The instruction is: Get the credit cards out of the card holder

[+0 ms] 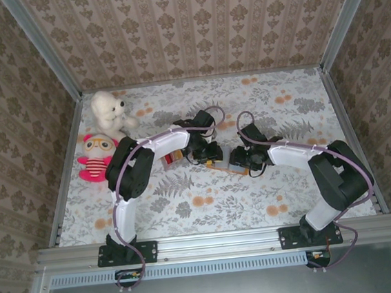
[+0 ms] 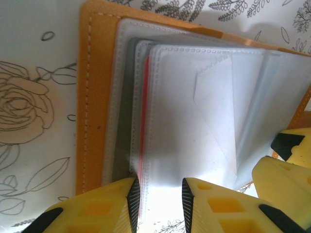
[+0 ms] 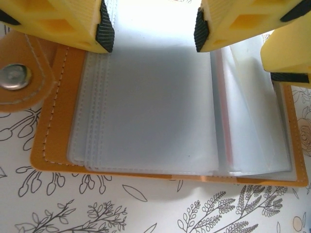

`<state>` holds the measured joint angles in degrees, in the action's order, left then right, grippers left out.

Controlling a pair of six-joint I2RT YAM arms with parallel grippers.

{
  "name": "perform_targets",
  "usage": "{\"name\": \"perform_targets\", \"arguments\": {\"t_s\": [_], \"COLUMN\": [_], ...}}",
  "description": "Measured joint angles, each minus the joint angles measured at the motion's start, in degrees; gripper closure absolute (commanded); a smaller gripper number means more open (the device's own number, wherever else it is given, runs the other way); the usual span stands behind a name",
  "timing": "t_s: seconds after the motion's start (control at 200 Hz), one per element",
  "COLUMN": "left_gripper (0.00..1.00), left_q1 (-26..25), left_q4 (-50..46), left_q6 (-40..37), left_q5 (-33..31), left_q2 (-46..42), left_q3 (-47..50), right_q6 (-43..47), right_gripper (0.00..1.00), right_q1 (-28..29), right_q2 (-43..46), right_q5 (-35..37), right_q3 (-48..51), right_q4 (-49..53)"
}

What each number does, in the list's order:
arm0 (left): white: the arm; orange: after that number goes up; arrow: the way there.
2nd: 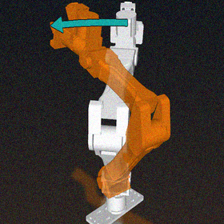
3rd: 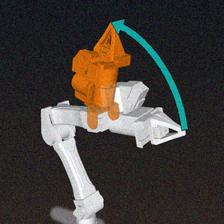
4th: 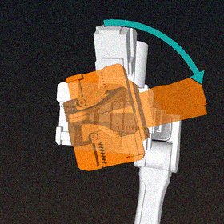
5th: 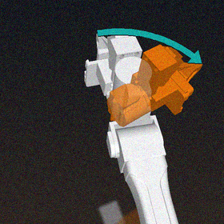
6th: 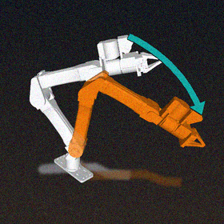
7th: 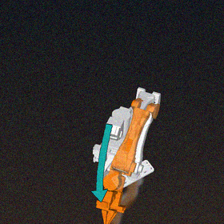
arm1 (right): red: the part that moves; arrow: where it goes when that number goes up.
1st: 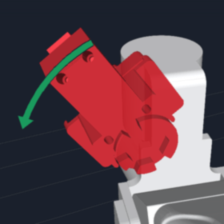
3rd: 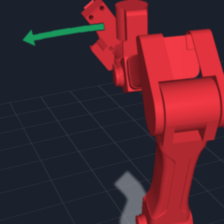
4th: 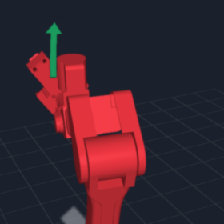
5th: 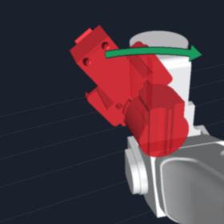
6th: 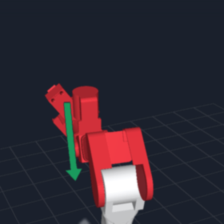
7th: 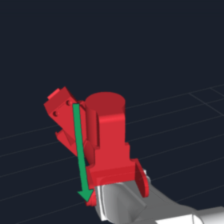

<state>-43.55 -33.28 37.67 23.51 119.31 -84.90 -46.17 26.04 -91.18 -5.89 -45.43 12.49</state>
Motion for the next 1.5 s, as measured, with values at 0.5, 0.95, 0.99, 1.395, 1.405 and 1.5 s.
{"name": "perform_targets", "arguments": {"t_s": [0.5,0.95,0.99,1.395,1.405,1.5], "left_gripper": [0.71,0.66,0.66,0.58,0.58,0.55], "left_q1": [-0.55,-1.42,-1.42,-3.37,-3.45,-4.48], "left_q4": [0.68,3.32,3.41,7.34,7.43,8.26], "left_q6": [-0.85,-1.31,-1.29,-1.29,-1.31,-1.29], "left_q5": [4.42,8.52,8.72,13.27,13.38,14.05], "left_q2": [0.98,1.55,1.75,2.16,2.21,2.89], "left_q3": [-0.92,-1.88,-1.9,-4.35,-4.5,-5.73], "right_q6": [-0.11,-0.35,-0.48,-2.16,-2.29,-2.4], "right_gripper": [0.62,0.62,0.62,0.44,0.44,0.41], "right_q1": [-2.16,-2.6,-2.73,-5.18,-5.27,-6.12], "right_q2": [2.51,5.35,6.67,29.9,30.42,33.59], "right_q5": [-3.82,-5.35,-5.35,0.98,1.27,2.89], "right_q3": [3.32,4.68,4.98,6.05,6.1,6.6], "right_q4": [-2.21,-1.97,-1.84,6.49,6.8,9.18]}}
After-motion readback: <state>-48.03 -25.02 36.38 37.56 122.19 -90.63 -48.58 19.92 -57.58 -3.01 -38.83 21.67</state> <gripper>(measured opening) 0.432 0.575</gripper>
